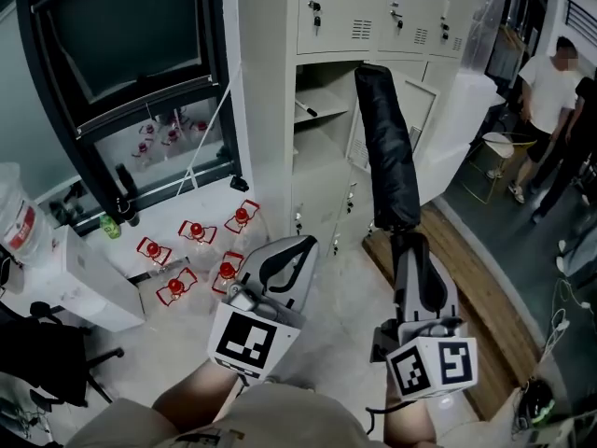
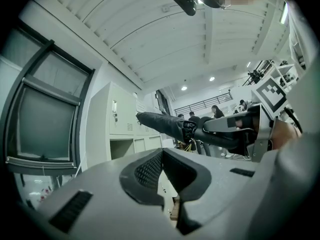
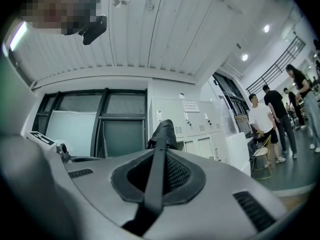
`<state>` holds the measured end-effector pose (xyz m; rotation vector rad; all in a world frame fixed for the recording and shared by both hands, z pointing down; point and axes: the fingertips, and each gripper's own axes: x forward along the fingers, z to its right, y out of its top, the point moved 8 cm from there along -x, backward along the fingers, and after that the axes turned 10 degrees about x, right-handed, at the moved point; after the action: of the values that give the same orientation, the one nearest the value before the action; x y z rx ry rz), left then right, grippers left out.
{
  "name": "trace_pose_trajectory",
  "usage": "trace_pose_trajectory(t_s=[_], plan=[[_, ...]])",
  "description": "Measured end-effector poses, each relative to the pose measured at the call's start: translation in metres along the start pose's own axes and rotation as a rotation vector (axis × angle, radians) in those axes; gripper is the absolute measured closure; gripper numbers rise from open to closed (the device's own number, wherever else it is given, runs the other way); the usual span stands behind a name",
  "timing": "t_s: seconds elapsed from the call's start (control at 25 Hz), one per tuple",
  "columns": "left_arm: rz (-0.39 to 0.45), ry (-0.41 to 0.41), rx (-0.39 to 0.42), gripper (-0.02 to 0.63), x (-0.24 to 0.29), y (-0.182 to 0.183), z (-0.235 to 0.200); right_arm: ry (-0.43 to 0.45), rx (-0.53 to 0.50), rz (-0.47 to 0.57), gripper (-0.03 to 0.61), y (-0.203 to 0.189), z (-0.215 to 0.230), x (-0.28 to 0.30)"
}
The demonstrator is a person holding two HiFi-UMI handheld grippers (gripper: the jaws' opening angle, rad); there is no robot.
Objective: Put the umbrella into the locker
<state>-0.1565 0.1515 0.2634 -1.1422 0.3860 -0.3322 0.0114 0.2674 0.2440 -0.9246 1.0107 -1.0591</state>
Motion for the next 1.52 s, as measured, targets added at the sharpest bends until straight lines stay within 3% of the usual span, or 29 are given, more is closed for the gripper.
trace_pose_trajectory(t_s=[0.68,1.04,1.52], plan=[[-0.017,0.045,0.007,0.606,0.021,0.001,0.047,0.037,0.012,-0.025,0.560,0.000,0.053,-0.016],[-0.015,0.048,0.029,0.606,0.034,0.004,0.049,0.061,0.009,-0.042,0.560,-0.003,0.063,-0.009],[-0.033,0.036,0.010,0.606,0.066,-0.027,0.030,0.053,-0.012,-0.063,0.560,-0.016,0.080,0.029]])
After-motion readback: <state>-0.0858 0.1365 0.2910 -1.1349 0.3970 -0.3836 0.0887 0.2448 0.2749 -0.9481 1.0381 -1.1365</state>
